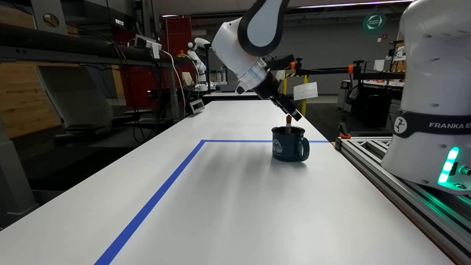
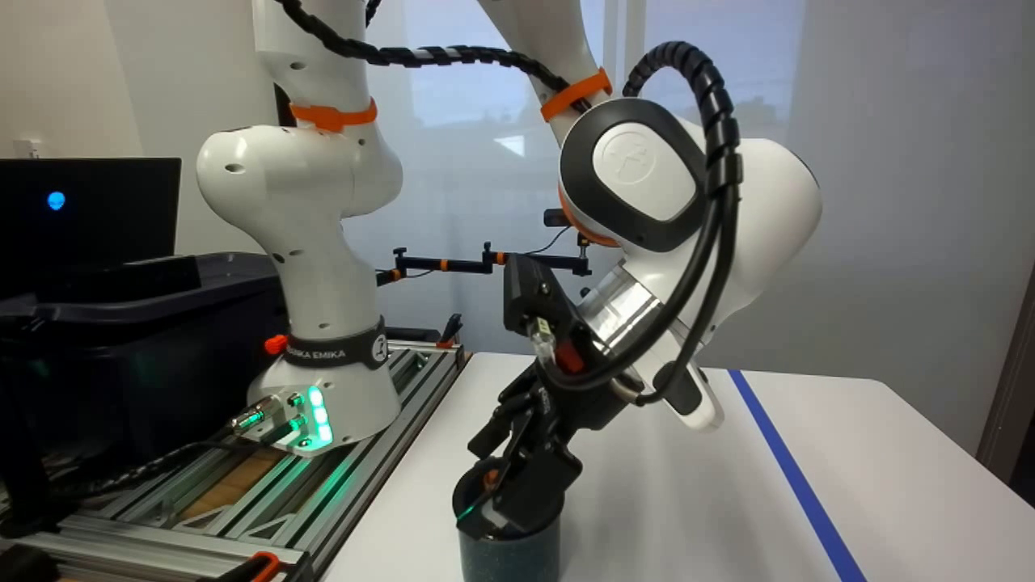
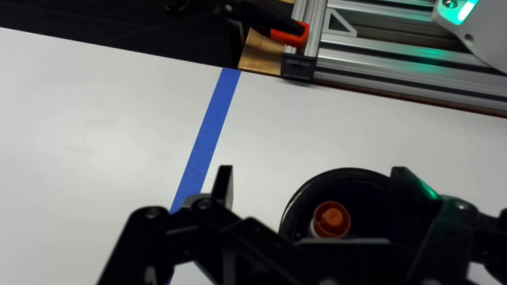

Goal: Remove the marker from the cup

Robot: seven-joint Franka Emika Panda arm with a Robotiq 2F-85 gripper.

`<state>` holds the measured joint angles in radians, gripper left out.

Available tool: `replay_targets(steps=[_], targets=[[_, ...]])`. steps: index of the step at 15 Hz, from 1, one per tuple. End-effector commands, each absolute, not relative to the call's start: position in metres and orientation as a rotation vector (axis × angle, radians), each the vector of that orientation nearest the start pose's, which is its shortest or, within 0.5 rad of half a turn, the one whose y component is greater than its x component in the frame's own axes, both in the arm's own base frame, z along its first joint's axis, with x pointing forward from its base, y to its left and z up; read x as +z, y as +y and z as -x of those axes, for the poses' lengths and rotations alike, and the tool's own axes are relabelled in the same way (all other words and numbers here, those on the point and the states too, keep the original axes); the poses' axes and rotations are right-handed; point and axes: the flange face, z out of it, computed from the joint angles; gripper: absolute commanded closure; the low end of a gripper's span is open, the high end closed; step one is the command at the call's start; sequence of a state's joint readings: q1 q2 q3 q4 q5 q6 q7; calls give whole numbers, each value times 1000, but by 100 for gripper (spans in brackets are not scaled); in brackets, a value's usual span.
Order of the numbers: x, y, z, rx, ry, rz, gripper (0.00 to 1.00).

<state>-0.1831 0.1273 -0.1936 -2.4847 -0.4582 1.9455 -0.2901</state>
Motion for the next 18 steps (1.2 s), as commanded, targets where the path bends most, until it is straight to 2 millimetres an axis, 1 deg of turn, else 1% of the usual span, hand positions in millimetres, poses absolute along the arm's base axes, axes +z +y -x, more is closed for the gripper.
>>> replay_targets(steps=[1, 2, 4, 5, 6, 7, 8, 9, 10, 11, 13, 14, 16, 17, 18], targets=[[210, -178, -360, 1178, -307, 3067, 2], [209, -179, -360, 1174, -299, 3072, 17], [209, -179, -361, 1164, -290, 3078, 30], [209, -179, -361, 1159, -283, 3083, 40], [209, -179, -362, 1151, -277, 3086, 44], [209, -178, -362, 1143, -275, 3090, 46], [209, -179, -363, 1131, -273, 3097, 45], [210, -178, -363, 1119, -269, 3103, 47], [210, -177, -364, 1101, -267, 3110, 38], [211, -177, -366, 1084, -267, 3117, 33], [211, -174, -370, 1053, -278, 3125, 28], [211, -173, -372, 1043, -286, 3129, 31], [210, -170, -374, 1027, -296, 3131, 33], [210, -168, -376, 1021, -303, 3132, 37], [210, -166, -377, 1020, -308, 3131, 49]])
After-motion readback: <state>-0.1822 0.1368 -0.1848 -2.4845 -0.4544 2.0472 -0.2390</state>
